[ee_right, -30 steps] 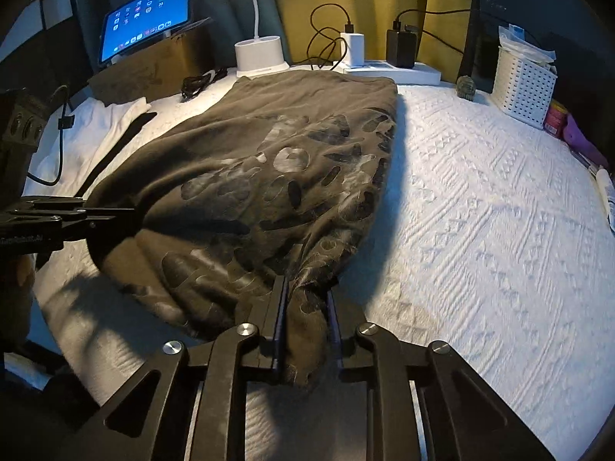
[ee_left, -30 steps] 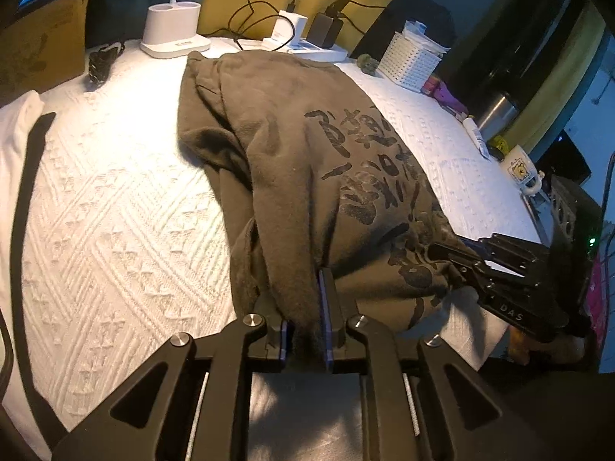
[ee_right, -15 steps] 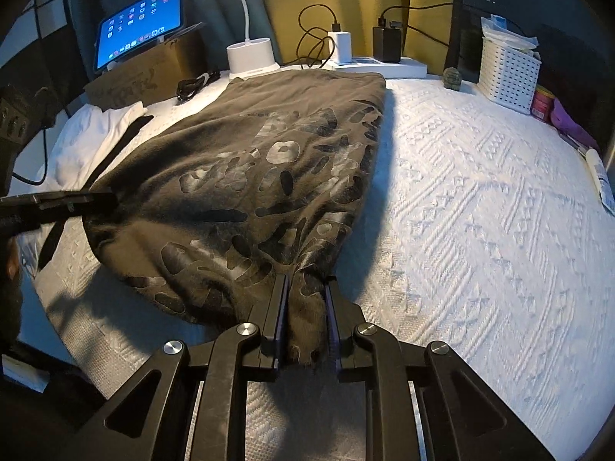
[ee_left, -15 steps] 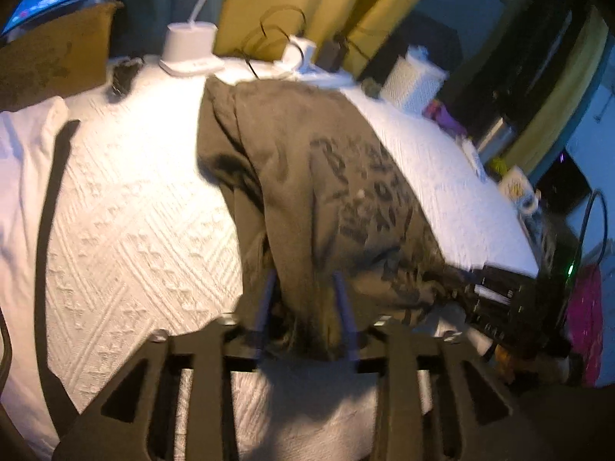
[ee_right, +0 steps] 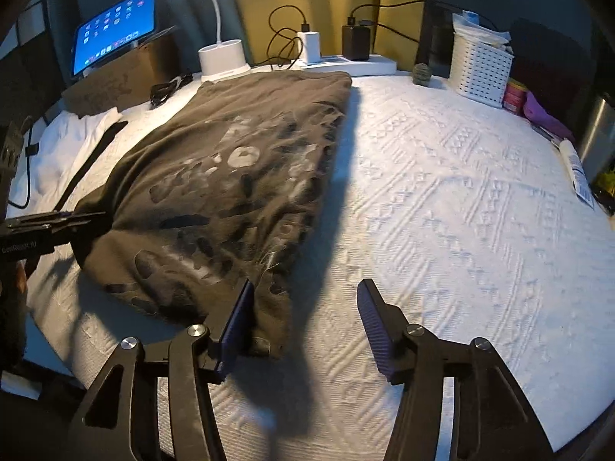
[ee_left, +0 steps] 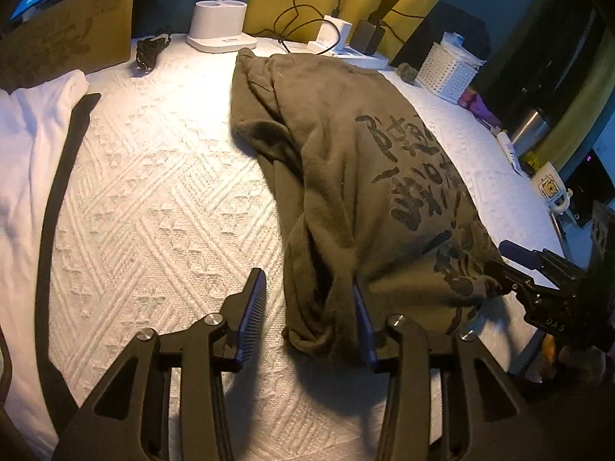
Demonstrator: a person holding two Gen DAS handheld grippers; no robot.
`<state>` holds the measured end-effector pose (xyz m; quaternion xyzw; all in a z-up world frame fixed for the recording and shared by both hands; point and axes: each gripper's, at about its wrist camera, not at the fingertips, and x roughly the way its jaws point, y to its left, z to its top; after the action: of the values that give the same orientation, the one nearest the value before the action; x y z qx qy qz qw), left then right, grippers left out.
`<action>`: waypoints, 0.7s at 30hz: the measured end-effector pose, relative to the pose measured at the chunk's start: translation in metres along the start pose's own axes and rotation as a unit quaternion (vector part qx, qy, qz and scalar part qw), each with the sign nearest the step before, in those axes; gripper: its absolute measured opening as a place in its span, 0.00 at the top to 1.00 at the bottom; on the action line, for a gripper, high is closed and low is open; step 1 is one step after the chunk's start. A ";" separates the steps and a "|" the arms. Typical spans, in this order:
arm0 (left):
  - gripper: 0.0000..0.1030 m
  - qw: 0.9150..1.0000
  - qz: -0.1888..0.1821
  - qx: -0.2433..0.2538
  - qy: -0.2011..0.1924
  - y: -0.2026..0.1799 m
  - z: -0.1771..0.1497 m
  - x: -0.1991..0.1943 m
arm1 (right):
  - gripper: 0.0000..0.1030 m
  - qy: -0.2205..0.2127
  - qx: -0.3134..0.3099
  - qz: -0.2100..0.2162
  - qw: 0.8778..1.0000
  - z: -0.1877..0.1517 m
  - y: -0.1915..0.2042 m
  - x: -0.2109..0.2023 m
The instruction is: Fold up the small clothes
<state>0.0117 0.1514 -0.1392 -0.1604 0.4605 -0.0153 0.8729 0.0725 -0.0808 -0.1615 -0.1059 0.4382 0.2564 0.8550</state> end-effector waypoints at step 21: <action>0.45 0.997 0.038 0.018 -0.058 -0.025 0.042 -0.012 | 0.37 -0.012 0.006 -0.015 1.000 0.034 -0.028 -0.002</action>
<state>0.0422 0.1408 -0.0998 -0.1279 0.4149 0.0191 0.9006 0.1093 -0.0915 -0.1408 -0.1038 0.4275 0.2421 0.8648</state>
